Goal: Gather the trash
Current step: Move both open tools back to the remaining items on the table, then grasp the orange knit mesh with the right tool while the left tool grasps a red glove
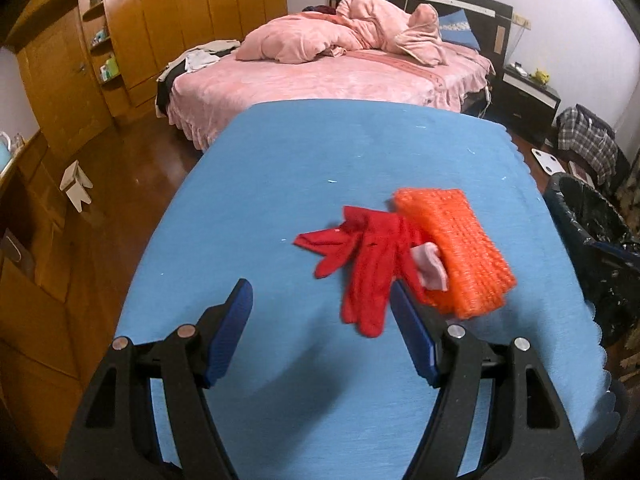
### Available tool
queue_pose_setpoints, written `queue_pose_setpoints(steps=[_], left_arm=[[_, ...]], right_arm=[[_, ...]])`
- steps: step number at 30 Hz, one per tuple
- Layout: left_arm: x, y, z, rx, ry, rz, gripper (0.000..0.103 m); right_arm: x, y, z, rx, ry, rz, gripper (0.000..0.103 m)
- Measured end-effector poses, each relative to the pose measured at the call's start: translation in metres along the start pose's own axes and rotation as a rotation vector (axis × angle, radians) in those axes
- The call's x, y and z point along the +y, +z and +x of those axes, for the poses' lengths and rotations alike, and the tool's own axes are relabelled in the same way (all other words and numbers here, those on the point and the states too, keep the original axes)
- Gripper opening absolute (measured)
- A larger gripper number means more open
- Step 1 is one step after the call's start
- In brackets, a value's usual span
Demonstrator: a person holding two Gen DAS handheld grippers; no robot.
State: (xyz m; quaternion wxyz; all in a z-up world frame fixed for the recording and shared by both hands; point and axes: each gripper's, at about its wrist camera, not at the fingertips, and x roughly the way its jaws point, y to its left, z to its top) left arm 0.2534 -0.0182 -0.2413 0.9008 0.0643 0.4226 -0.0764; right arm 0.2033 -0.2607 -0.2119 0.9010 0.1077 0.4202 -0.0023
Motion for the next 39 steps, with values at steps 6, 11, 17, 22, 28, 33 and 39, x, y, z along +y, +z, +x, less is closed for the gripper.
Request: queue_pose_setpoints(steps=[6,11,17,22,28,33,39], left_arm=[[0.013,-0.004,0.008,-0.001,-0.024,-0.021,0.067],[0.016,-0.007,0.019,0.003,-0.044,-0.019,0.066],[0.015,-0.009,0.037,0.018,-0.066,-0.023,0.066],[0.015,-0.010,0.052,0.040,-0.070,-0.022,0.066],[0.011,-0.010,0.060,0.056,-0.084,-0.022,0.064],[-0.002,-0.008,0.059,0.055,-0.119,-0.018,0.064],[-0.016,-0.009,0.069,0.077,-0.135,0.002,0.065]], right_arm=[[0.029,0.002,0.024,0.013,0.020,-0.023,0.036],[0.048,0.003,0.051,0.033,0.030,-0.045,0.035],[0.053,0.003,0.076,0.060,0.028,-0.048,0.035],[0.047,0.004,0.095,0.093,0.037,-0.047,0.021],[0.040,0.004,0.101,0.108,0.056,-0.041,0.000],[0.030,0.009,0.091,0.079,0.060,-0.009,0.000],[0.031,0.010,0.092,0.097,0.055,-0.033,0.012]])
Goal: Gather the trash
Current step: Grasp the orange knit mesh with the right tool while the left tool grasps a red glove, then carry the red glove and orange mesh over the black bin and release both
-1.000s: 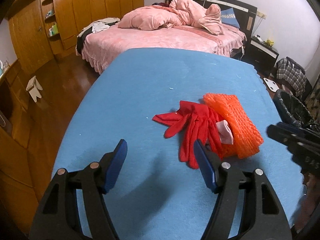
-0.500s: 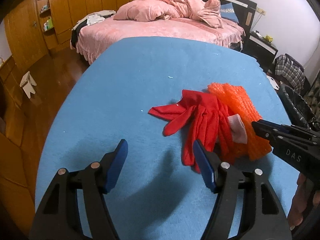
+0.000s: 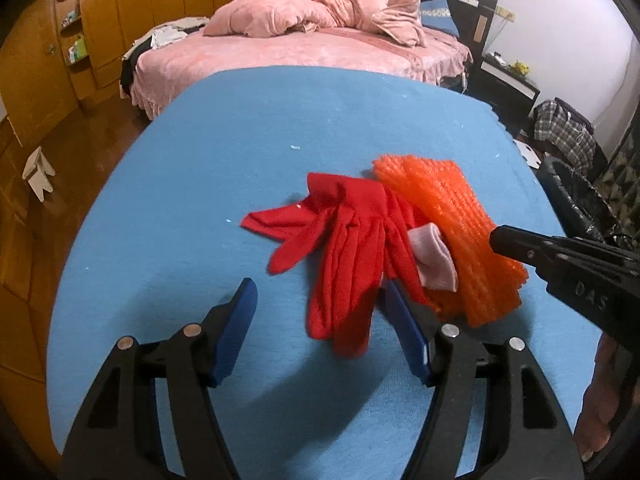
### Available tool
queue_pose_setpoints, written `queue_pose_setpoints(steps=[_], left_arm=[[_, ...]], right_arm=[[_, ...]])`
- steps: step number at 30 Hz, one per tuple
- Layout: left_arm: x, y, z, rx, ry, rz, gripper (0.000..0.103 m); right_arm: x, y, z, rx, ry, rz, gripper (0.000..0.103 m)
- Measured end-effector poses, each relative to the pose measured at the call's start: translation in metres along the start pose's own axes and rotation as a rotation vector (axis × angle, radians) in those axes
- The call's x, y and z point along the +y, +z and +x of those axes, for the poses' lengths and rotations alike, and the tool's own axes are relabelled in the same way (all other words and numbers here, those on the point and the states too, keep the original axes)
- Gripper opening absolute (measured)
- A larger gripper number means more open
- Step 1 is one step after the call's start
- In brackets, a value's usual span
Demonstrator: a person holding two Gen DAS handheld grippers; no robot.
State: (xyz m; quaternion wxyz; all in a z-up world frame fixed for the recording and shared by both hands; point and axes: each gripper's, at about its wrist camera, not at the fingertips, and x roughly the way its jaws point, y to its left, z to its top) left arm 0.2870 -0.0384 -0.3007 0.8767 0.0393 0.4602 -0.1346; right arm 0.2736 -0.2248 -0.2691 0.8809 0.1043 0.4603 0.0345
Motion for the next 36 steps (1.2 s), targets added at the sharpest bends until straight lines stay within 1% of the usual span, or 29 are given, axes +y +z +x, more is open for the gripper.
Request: queue_pose_setpoints(steps=[1,2,7,9,11,13,16,21,24,25,27,28,29,30,32,33,36], left_arm=[[0.000,0.000,0.001,0.001,0.000,-0.003,0.065],[0.000,0.001,0.000,-0.001,0.003,-0.004,0.065],[0.008,0.001,-0.002,-0.009,0.022,-0.011,0.066],[0.014,0.001,-0.001,-0.004,0.026,-0.020,0.066],[0.016,0.001,-0.001,-0.002,0.028,-0.023,0.066],[0.015,0.001,-0.002,-0.002,0.022,-0.024,0.066],[0.010,0.001,-0.004,-0.004,0.009,-0.014,0.066],[-0.001,0.004,-0.002,-0.008,-0.007,-0.001,0.066],[-0.007,0.005,0.005,0.004,-0.012,0.008,0.065],[-0.009,0.006,0.008,0.012,-0.017,0.010,0.063],[-0.010,0.006,0.012,0.025,-0.030,0.009,0.050],[-0.010,0.006,0.012,0.030,-0.049,0.005,0.037],[-0.010,0.007,0.012,0.033,-0.060,0.005,0.021],[-0.011,0.007,0.012,0.036,-0.067,0.009,0.011],[-0.011,0.007,0.009,0.031,-0.072,0.002,0.005],[-0.010,0.008,0.006,0.028,-0.085,-0.008,0.005],[-0.007,0.010,-0.007,0.003,-0.087,-0.010,0.005]], right_arm=[[0.002,0.000,0.001,0.001,0.004,-0.005,0.025],[0.002,-0.001,0.002,-0.002,0.001,-0.006,0.032],[0.003,-0.004,0.014,0.032,0.013,-0.017,0.032],[0.002,-0.006,0.018,0.045,0.018,-0.011,0.027],[0.000,-0.005,0.016,0.043,0.027,-0.006,0.015],[-0.002,-0.002,0.011,0.028,0.035,-0.003,0.008],[-0.005,-0.001,0.002,0.003,0.044,0.014,0.007],[-0.018,0.005,-0.019,-0.066,0.018,0.051,0.007],[-0.025,0.006,-0.020,-0.060,0.006,0.059,0.007],[-0.026,0.006,-0.019,-0.055,0.004,0.060,0.007],[-0.030,0.005,-0.017,-0.048,0.002,0.061,0.007],[-0.029,0.005,-0.017,-0.045,0.003,0.061,0.007],[-0.029,0.005,-0.016,-0.045,0.001,0.061,0.007],[-0.028,0.004,-0.017,-0.045,0.001,0.062,0.007],[-0.029,0.005,-0.018,-0.048,0.004,0.065,0.007],[-0.029,0.005,-0.019,-0.050,0.007,0.065,0.007],[-0.029,0.005,-0.024,-0.061,0.007,0.063,0.007]])
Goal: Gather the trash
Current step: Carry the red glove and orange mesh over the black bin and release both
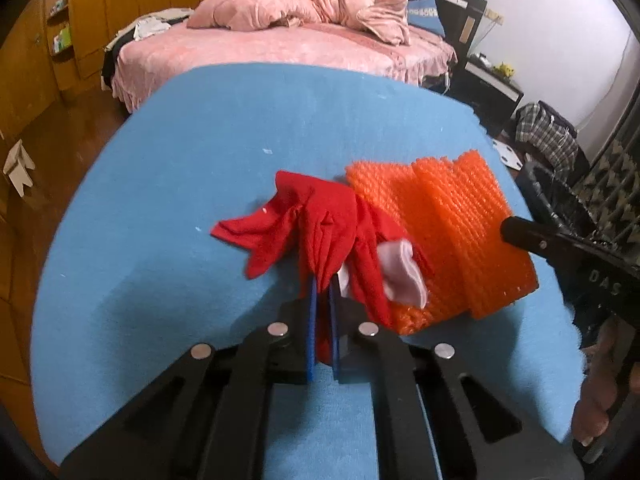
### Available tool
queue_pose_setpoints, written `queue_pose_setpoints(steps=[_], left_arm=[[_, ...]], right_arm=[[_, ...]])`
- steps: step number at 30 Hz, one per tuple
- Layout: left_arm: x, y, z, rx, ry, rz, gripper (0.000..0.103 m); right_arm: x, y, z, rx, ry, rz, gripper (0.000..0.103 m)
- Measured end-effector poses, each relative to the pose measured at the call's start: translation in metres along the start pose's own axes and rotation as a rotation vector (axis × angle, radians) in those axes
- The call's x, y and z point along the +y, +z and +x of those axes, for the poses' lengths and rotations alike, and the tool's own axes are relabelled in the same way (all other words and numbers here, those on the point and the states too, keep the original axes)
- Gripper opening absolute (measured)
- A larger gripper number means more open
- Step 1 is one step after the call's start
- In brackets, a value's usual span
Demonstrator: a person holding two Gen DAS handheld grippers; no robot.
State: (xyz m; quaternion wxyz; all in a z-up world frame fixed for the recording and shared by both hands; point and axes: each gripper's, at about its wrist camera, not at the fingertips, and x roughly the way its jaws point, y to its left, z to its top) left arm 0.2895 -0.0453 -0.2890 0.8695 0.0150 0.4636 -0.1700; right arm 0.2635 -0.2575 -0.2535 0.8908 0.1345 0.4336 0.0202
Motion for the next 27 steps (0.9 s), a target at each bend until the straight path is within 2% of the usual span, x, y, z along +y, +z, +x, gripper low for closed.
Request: queue_pose_setpoints(steps=[12,27], left_arm=[[-0.008,0.017,-0.050,-0.087,0.021,0.013,0.004],[-0.030,0.021,-0.096,-0.126,0.044,0.044,0.004]], right_arm=[[0.000,0.009,-0.033,-0.055,-0.002,-0.002,0.007],[-0.011,0.017,-0.092,-0.126,-0.022,0.000,0.007]])
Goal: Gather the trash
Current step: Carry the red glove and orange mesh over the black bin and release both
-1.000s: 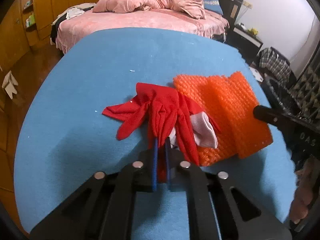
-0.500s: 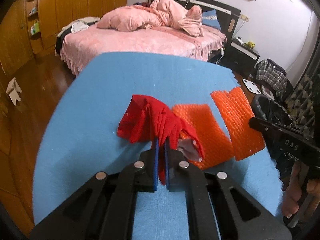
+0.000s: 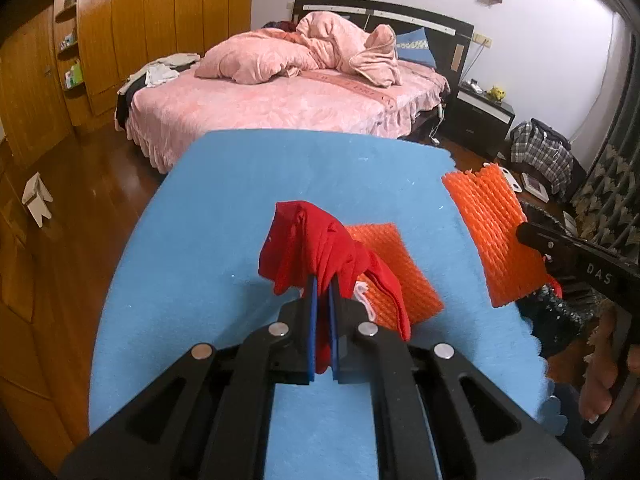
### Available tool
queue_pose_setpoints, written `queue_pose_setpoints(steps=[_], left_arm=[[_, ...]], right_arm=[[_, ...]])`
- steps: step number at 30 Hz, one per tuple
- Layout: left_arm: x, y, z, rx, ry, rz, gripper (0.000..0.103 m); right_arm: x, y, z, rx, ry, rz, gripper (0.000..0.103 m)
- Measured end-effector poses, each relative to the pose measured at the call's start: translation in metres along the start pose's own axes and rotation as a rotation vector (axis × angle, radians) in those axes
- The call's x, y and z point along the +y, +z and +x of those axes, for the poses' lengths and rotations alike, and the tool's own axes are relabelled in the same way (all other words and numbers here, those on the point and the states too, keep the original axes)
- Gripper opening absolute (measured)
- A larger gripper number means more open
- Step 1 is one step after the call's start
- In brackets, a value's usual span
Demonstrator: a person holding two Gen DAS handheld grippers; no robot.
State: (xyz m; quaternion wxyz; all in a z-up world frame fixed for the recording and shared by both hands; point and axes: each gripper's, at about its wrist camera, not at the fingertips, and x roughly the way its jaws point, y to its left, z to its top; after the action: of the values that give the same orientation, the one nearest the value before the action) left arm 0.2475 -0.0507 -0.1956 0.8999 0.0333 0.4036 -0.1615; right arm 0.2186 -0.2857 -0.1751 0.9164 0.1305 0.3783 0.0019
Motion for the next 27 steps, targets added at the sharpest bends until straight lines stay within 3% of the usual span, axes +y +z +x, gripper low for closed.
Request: queue_pose_setpoints(steps=[14,27], left_arm=[[-0.068,0.014,-0.016,-0.028,-0.064,0.056,0.004],[-0.151,0.022,-0.001,-0.010,-0.137,0.128,0.004]], right_arm=[[-0.039,0.001,-0.040,-0.039,-0.049,0.020,0.007],[-0.118,0.007,-0.073,-0.068,-0.142,0.074,0.007]])
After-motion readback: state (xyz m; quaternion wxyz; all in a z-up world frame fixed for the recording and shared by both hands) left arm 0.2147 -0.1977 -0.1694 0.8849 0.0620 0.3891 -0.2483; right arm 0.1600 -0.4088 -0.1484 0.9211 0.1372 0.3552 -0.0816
